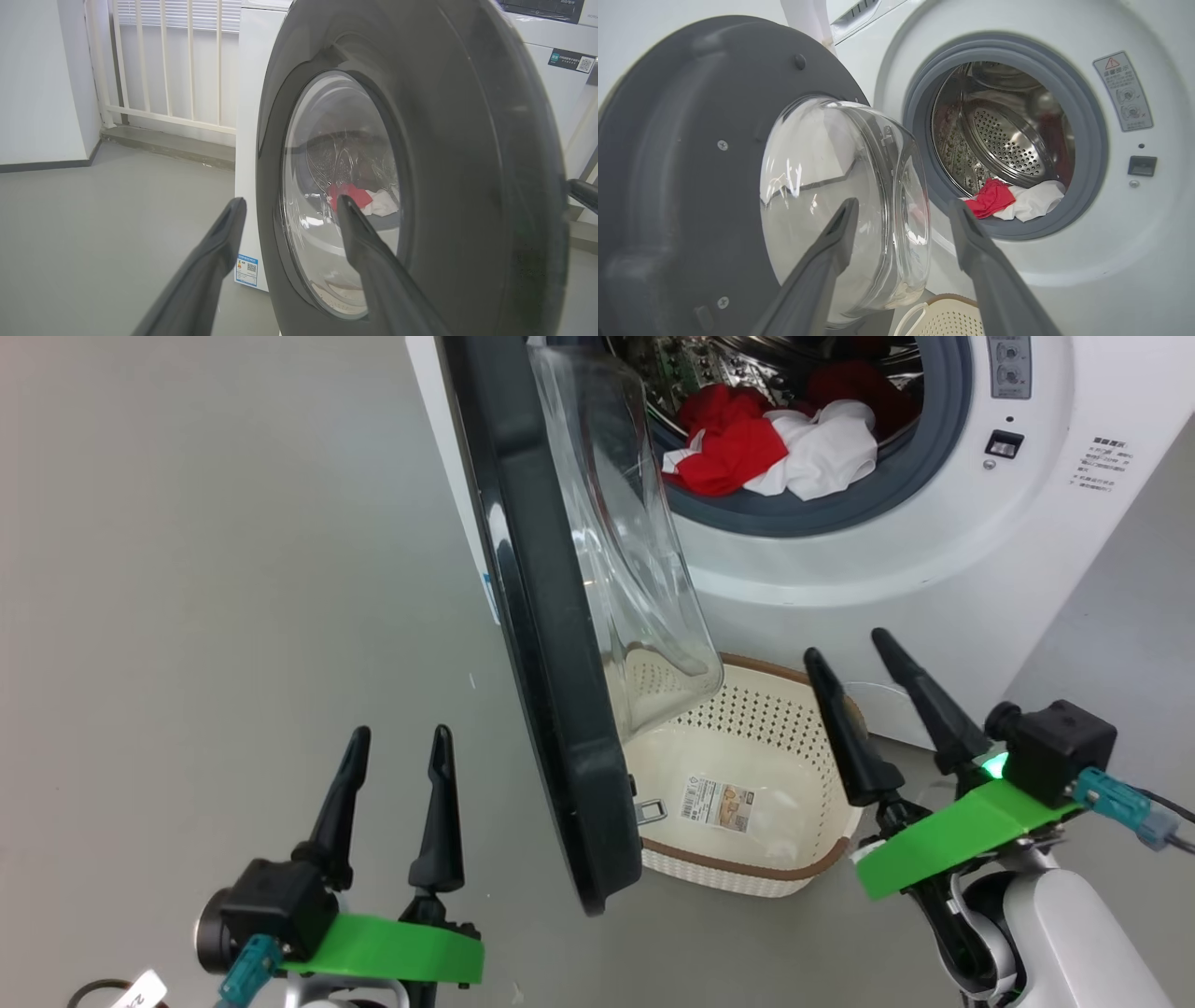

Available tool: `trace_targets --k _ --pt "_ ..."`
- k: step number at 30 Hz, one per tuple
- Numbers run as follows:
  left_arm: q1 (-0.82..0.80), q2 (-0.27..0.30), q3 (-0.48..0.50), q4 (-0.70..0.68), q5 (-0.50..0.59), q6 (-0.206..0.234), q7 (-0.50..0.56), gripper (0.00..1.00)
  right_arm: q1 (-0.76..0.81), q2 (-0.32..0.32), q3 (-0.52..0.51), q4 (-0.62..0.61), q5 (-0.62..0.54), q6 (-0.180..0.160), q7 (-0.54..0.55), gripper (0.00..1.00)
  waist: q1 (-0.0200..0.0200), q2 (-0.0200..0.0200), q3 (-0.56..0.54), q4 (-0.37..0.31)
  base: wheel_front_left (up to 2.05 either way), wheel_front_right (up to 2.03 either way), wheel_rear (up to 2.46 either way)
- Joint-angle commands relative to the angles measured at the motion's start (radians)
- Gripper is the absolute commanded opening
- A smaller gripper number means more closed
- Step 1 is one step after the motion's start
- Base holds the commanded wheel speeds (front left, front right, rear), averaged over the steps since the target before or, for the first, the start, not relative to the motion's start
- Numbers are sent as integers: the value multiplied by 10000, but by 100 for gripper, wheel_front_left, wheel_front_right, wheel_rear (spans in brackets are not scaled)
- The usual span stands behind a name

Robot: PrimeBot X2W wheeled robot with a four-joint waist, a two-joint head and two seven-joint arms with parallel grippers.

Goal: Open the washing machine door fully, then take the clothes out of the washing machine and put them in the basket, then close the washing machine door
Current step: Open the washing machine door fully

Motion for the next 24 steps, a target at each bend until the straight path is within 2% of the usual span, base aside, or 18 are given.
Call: trace_targets --k 1,7,13,24 --pt "-91 112 393 -241 134 -85 -77 100 120 70 21 -196 -423 75 -345 100 0 0 14 -53 0 0 0" --pt "2 102 552 -322 317 -115 -77 100 419 134 -369 -55 -1796 75 -1142 100 0 0 12 -176 0 0 0" --pt "87 89 627 -508 474 -85 -77 100 810 166 -533 -66 -2324 75 -1470 100 0 0 12 -229 0 0 0" --pt "222 72 763 -561 566 -55 -78 100 1305 174 -549 -13 -1826 75 -1736 100 0 0 -142 -342 0 0 0"
